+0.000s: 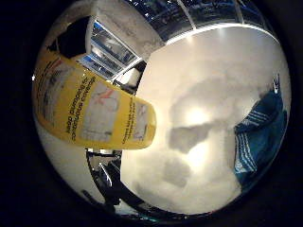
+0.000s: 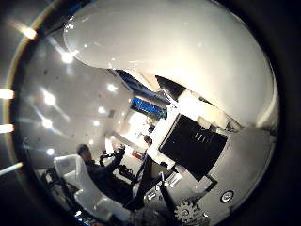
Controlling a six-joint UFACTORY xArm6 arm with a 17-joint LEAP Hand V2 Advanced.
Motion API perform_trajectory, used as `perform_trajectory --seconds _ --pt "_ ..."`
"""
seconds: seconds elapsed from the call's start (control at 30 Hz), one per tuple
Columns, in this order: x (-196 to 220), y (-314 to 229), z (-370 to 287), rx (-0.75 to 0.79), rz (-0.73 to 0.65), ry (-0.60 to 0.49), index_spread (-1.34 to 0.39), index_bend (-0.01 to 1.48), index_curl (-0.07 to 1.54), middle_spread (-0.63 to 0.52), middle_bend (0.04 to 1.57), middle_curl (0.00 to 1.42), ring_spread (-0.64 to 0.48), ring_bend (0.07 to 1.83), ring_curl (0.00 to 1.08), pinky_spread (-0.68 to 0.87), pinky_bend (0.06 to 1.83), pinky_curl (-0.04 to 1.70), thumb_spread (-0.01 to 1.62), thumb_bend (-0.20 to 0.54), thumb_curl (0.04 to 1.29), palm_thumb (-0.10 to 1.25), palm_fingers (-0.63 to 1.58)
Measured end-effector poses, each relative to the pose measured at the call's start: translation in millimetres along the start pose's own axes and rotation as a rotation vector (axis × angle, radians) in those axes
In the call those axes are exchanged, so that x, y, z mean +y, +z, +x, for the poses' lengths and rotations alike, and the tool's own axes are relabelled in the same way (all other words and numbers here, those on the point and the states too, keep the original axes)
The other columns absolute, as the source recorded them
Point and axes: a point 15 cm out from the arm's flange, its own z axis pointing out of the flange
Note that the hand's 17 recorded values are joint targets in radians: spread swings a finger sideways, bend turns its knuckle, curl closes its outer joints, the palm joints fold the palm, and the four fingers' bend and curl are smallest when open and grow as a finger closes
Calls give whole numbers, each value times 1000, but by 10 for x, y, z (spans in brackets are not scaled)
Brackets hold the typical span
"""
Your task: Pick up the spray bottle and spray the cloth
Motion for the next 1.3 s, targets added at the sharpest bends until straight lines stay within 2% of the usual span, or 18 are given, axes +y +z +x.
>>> perform_trajectory --seconds 0.23,0.5,0.73,0.93,1.07,1.17,1.2,1.27,1.3 --pt "262 179 293 11 -46 3 -205 1155 824 -77 1431 654 -217 1358 796 -149 1017 1519 1034 -13 727 1003 1137" --pt "356 395 480 10 -72 15 -205 1154 823 -77 1426 650 -213 1360 791 -146 1012 1505 1040 -18 720 989 1139" --pt "447 413 638 21 -80 36 -200 1169 814 -77 1422 647 -212 1361 783 -153 1006 1474 1199 -13 622 932 1146" --pt "504 453 758 28 -96 37 -194 1125 777 -74 1356 624 -191 1323 732 -178 953 1353 1201 -24 525 886 1170" --pt "526 459 757 28 -102 27 -209 999 731 -72 1302 593 -176 1270 668 -226 919 1206 1138 -30 463 802 1171" --pt "583 479 744 29 -126 11 -258 723 677 -90 1177 549 -175 1222 609 -320 917 1059 1107 -30 429 756 1046" --pt "618 482 742 31 -143 0 -281 551 655 -107 1087 531 -180 1206 596 -374 958 1011 1097 -30 416 739 896" --pt "685 474 760 42 -179 -26 -314 413 635 -120 976 508 -192 1188 589 -420 989 979 1093 -33 401 707 656" --pt "701 467 754 45 -193 -36 -348 355 597 -120 890 482 -194 1122 555 -412 928 949 1088 -31 391 696 436"
